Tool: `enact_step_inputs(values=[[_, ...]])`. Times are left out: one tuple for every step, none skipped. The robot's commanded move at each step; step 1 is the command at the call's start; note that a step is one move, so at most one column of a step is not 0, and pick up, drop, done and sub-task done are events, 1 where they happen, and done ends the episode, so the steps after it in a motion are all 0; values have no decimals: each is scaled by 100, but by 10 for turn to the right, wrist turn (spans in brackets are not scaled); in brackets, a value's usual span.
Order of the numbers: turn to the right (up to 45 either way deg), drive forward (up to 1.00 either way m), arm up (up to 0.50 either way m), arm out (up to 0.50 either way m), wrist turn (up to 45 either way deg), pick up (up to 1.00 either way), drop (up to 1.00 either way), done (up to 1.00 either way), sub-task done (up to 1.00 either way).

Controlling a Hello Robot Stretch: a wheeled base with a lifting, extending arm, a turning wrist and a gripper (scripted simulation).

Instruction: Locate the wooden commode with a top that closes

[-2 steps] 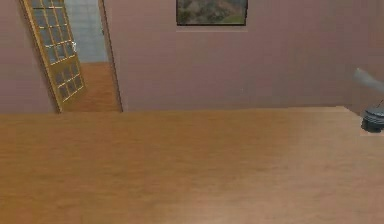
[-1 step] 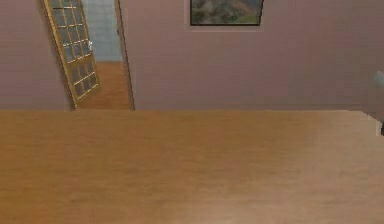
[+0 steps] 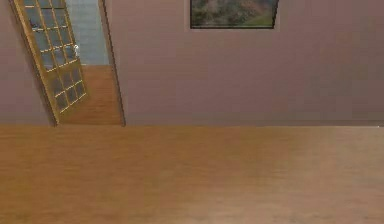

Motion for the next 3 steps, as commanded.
enact_step_inputs(values=[[-270, 0, 0, 0, 0, 0, 0, 0, 0], [0, 100, 0, 0, 0, 0, 0, 0, 0], [-30, 0, 0, 0, 0, 0, 0, 0, 0]])
